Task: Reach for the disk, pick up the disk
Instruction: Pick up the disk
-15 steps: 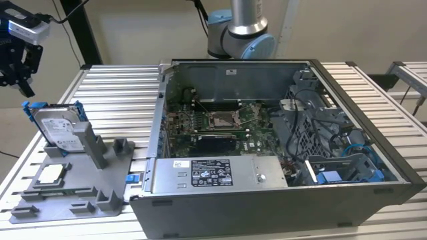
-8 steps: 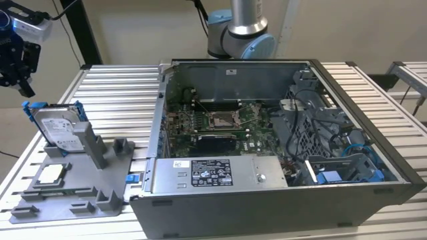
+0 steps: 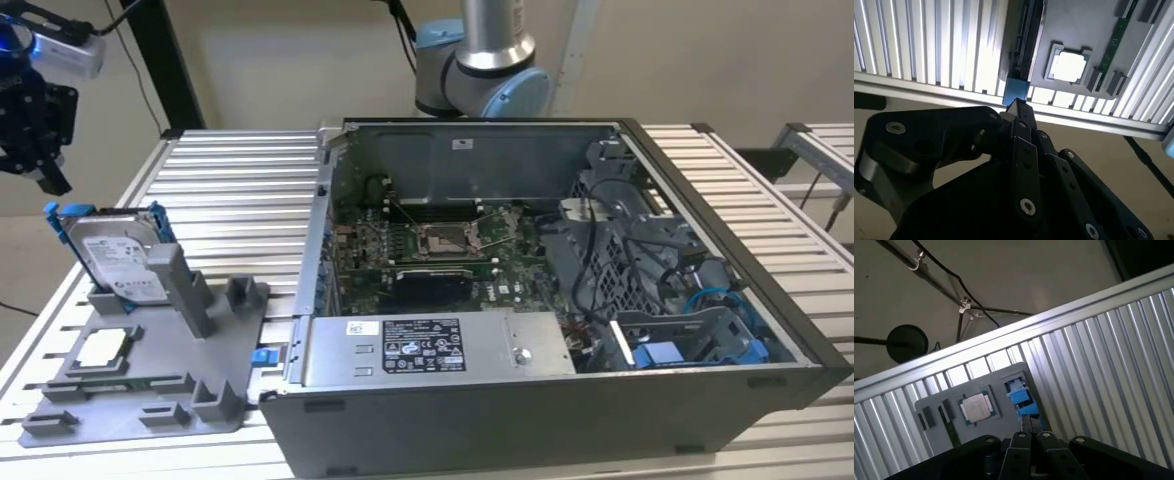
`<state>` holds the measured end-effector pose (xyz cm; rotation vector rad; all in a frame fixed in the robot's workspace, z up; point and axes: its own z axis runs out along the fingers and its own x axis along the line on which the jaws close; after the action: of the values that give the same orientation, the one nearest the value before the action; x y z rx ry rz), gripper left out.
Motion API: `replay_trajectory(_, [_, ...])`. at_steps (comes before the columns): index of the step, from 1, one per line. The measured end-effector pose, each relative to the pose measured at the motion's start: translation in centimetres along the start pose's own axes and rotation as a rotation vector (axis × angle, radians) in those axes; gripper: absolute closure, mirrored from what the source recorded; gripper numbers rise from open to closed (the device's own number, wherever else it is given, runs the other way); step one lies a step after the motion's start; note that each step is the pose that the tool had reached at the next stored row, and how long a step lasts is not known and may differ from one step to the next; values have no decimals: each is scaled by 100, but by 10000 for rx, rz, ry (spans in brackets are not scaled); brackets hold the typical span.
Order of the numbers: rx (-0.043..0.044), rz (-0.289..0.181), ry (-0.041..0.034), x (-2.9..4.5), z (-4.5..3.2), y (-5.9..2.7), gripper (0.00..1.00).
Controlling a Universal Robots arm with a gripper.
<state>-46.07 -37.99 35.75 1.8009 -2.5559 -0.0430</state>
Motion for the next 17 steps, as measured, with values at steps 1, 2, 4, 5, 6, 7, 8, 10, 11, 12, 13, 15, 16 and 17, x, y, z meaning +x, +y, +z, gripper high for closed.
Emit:
replay_trajectory(1, [-1,-165,5,0,1,-1,100])
replay_trajectory(2, [-2,-321,10,0,3,-2,100])
replay_trajectory(4, [-3,-612,19,-2,5,-3,100])
replay_trajectory(5, [-6,-729,23,-3,4,-7,100])
replay_trajectory(6, [-7,-834,26,-5,4,-12,100])
replay_trajectory(7, [-6,-923,26,-7,5,-19,100])
replay_trajectory(8, [-7,-1017,29,-10,5,-28,100])
replay_trajectory(10, [-7,-1167,30,-18,5,-50,100])
replay_trajectory(11, [-8,-1240,29,-22,6,-62,100])
replay_trajectory(12, [-9,-1303,30,-27,6,-75,100])
replay_trajectory(13, [-10,-1356,31,-32,6,-88,100])
replay_trajectory(15, [-10,-1408,30,-36,6,-100,100])
replay_trajectory(16, [-11,-1409,30,-36,6,-100,100])
replay_trajectory(17, [-10,-1409,30,-36,6,-100,100])
